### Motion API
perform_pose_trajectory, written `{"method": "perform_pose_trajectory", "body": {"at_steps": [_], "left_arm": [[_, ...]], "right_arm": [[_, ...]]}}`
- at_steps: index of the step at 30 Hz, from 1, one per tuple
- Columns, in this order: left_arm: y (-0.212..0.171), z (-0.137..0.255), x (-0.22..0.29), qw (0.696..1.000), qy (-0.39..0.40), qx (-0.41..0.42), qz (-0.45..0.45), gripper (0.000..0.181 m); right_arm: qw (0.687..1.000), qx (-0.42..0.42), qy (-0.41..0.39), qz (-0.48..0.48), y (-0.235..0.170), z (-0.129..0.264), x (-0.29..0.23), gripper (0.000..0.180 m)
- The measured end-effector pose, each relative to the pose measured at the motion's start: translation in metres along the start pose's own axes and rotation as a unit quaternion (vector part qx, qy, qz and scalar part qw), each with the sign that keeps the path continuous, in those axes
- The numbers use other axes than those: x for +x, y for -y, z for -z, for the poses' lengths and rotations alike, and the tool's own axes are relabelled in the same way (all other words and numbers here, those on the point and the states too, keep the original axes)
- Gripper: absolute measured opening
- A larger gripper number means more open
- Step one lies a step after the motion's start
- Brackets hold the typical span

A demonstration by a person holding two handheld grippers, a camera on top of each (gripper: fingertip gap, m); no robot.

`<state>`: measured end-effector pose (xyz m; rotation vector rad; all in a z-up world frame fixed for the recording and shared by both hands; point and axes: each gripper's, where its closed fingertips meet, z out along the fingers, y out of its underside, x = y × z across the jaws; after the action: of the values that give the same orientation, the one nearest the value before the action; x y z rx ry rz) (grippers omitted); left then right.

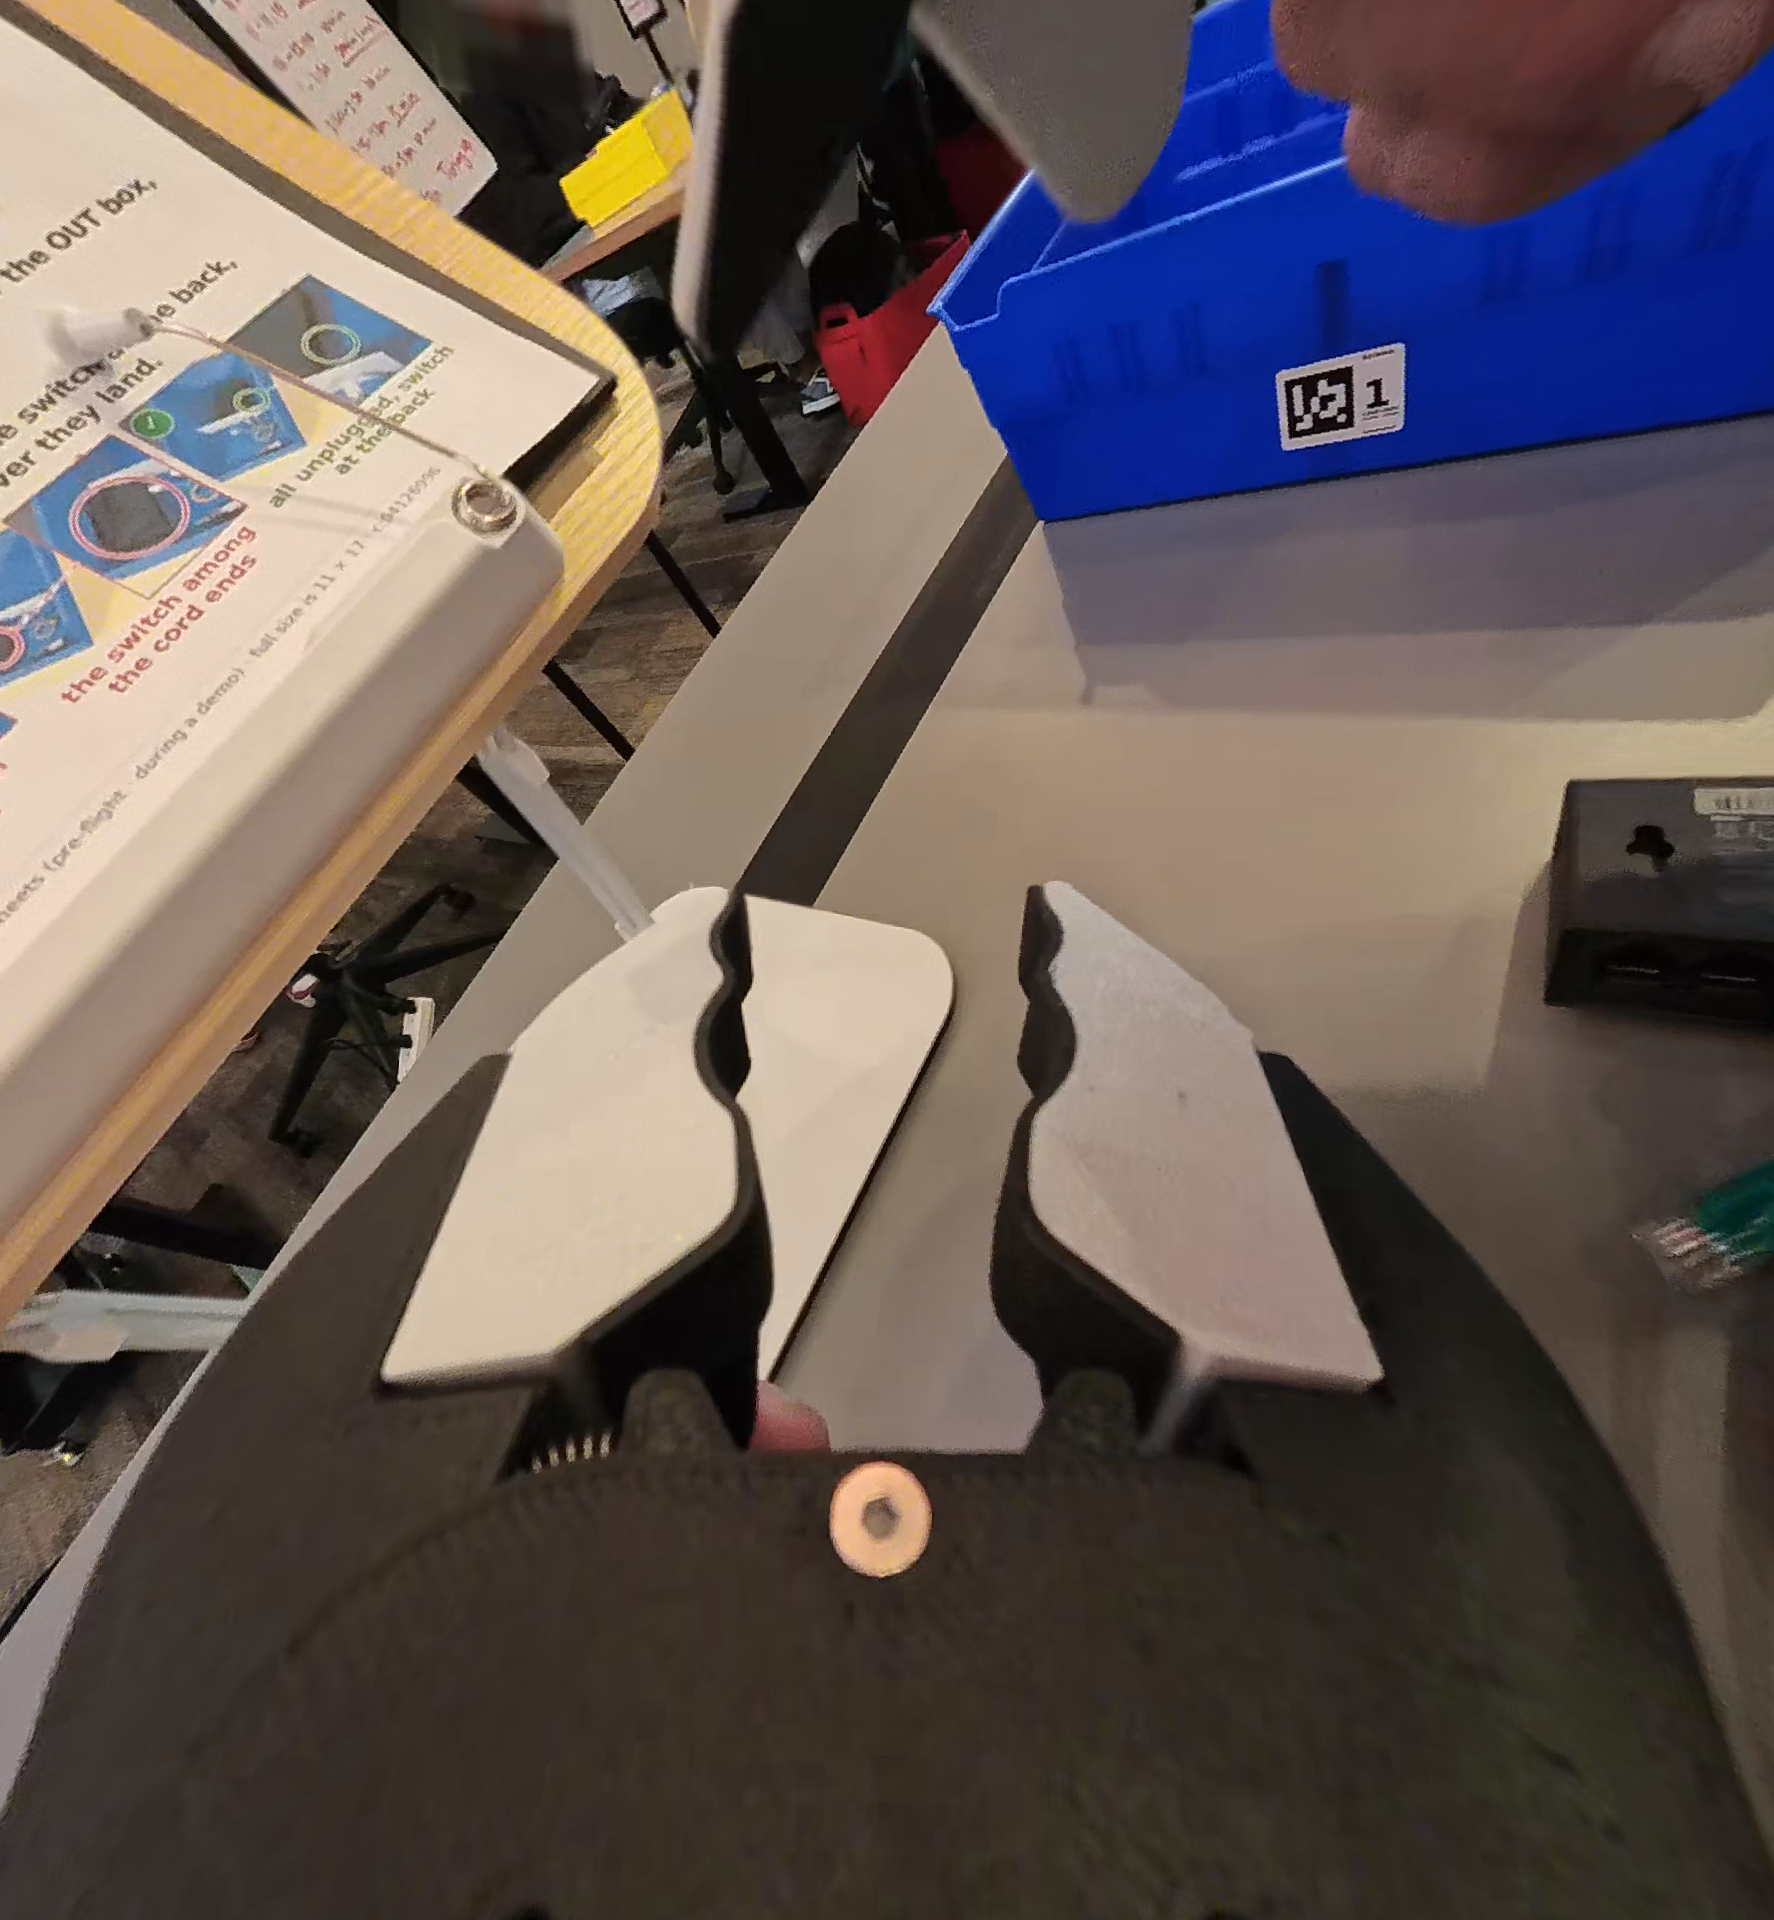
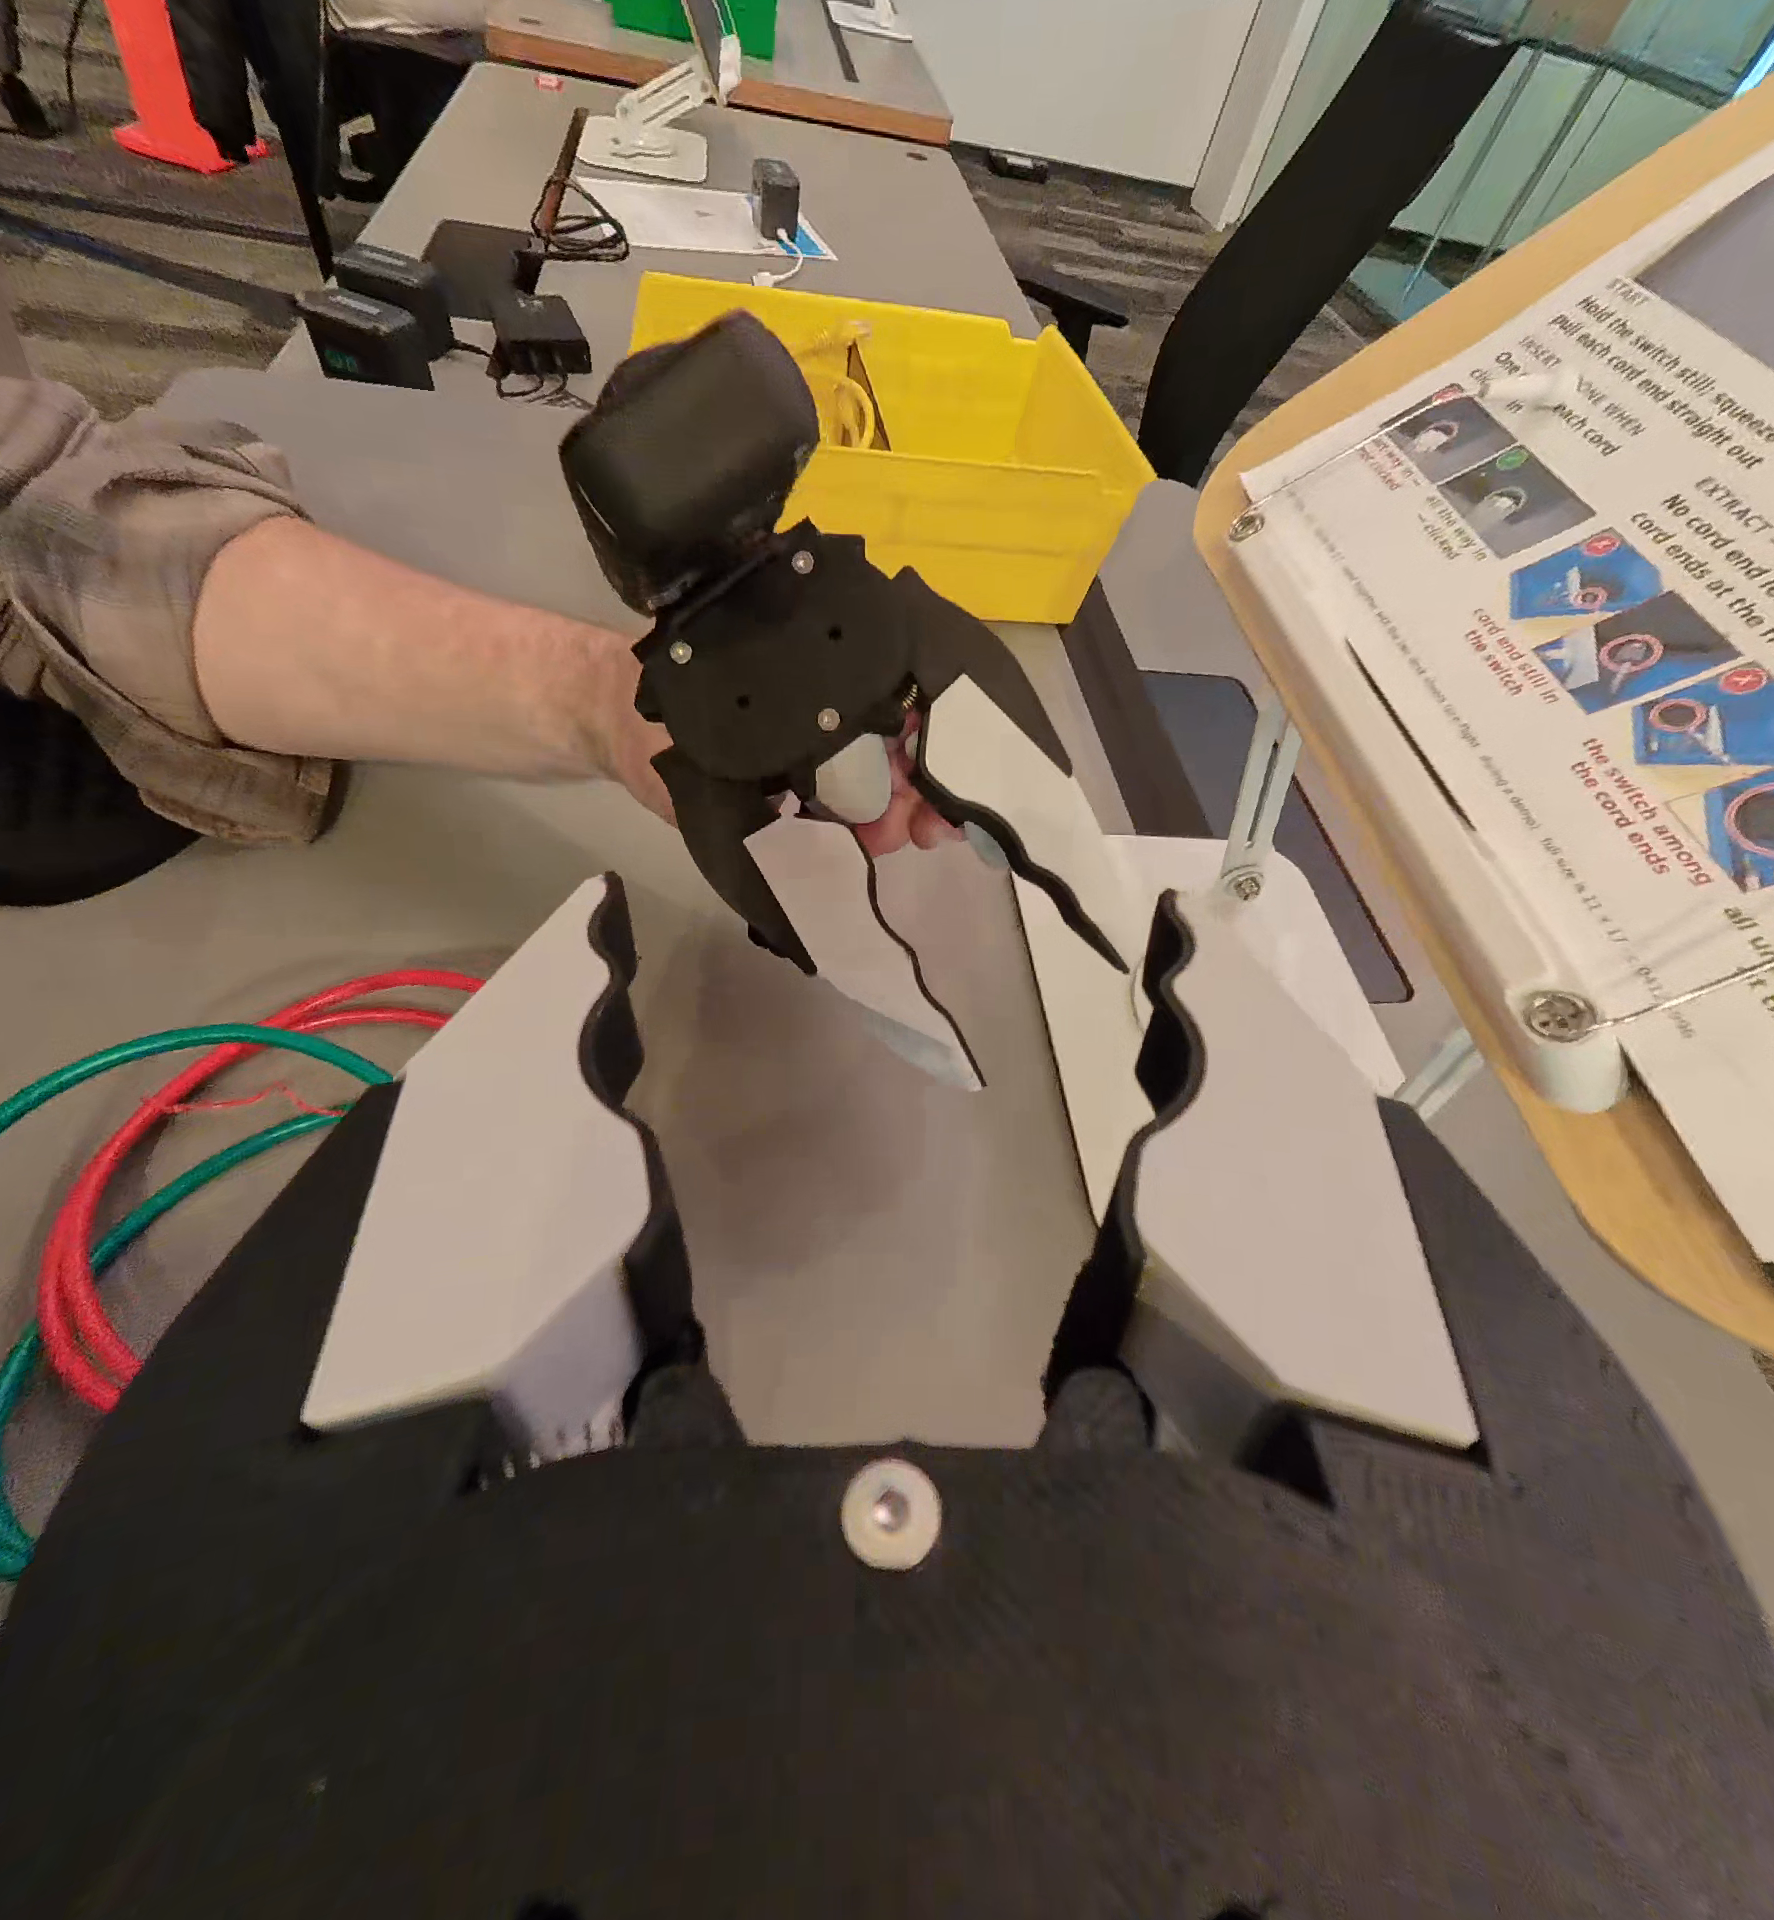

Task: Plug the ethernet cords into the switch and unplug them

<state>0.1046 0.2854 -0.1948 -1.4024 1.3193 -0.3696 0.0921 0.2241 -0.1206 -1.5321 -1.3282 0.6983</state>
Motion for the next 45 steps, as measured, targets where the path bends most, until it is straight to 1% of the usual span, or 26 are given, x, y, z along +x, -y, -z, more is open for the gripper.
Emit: {"method": "perform_pose_trajectory", "body": {"at_steps": [2,5,9,11,13,15,18,21,23,24,27,29,31,33,35,37,40,42,43,45], "left_arm": [[0.005,0.001,-0.002,1.000,0.011,0.005,-0.007,0.048],[0.017,0.011,-0.012,0.999,0.039,0.017,-0.028,0.040],[0.046,0.036,-0.033,0.996,0.062,0.058,-0.003,0.027],[0.062,0.051,-0.040,0.995,0.052,0.081,0.013,0.021],[0.080,0.065,-0.054,0.993,0.047,0.102,0.028,0.018],[0.088,0.078,-0.072,0.995,0.057,0.086,0.003,0.012],[0.087,0.110,-0.099,0.995,0.083,0.045,-0.038,0.014],[0.059,0.159,-0.133,0.990,0.131,-0.015,-0.045,0.019],[0.023,0.200,-0.159,0.979,0.181,-0.080,-0.044,0.033],[0.001,0.223,-0.171,0.971,0.204,-0.118,-0.049,0.036],[-0.073,0.295,-0.195,0.936,0.258,-0.234,-0.045,0.049],[-0.123,0.338,-0.200,0.906,0.285,-0.310,-0.035,0.058],[-0.167,0.369,-0.196,0.877,0.303,-0.371,-0.034,0.066],[-0.200,0.380,-0.189,0.861,0.308,-0.402,-0.041,0.072],[-0.223,0.383,-0.187,0.844,0.313,-0.428,-0.080,0.073],[-0.239,0.377,-0.188,0.834,0.311,-0.441,-0.114,0.069],[-0.262,0.367,-0.193,0.824,0.290,-0.468,-0.131,0.068],[-0.272,0.359,-0.197,0.830,0.279,-0.468,-0.116,0.062],[-0.279,0.359,-0.200,0.826,0.278,-0.477,-0.109,0.061],[-0.291,0.362,-0.206,0.808,0.275,-0.507,-0.116,0.049]], "right_arm": [[1.000,0.001,0.005,-0.006,-0.004,0.000,0.002,0.098],[1.000,0.007,-0.001,-0.005,-0.004,0.005,0.006,0.098],[1.000,0.007,-0.010,-0.005,-0.007,0.010,0.010,0.097],[1.000,0.015,-0.013,-0.008,-0.006,0.015,0.011,0.096],[1.000,0.012,-0.019,-0.009,-0.009,0.018,0.014,0.096],[1.000,0.014,-0.021,-0.010,-0.008,0.020,0.014,0.096],[1.000,0.017,-0.022,-0.007,-0.007,0.021,0.014,0.096],[1.000,0.014,-0.024,-0.007,-0.008,0.023,0.014,0.096],[0.999,0.019,-0.024,-0.010,-0.009,0.024,0.015,0.095],[0.999,0.021,-0.023,-0.012,-0.009,0.024,0.015,0.095],[0.999,0.021,-0.017,-0.016,-0.012,0.021,0.015,0.094],[1.000,0.012,-0.015,-0.016,-0.016,0.016,0.014,0.094],[1.000,0.002,-0.012,-0.017,-0.020,0.010,0.014,0.095],[1.000,0.000,-0.006,-0.017,-0.021,0.006,0.012,0.095],[1.000,-0.002,-0.002,-0.015,-0.021,0.002,0.010,0.095],[1.000,-0.007,0.001,-0.014,-0.022,-0.001,0.009,0.095],[1.000,-0.011,0.002,-0.012,-0.024,-0.003,0.008,0.094],[1.000,-0.011,0.001,-0.012,-0.024,-0.003,0.008,0.094],[1.000,-0.011,0.001,-0.013,-0.025,-0.002,0.009,0.094],[1.000,-0.010,0.000,-0.014,-0.026,-0.002,0.010,0.094]]}}
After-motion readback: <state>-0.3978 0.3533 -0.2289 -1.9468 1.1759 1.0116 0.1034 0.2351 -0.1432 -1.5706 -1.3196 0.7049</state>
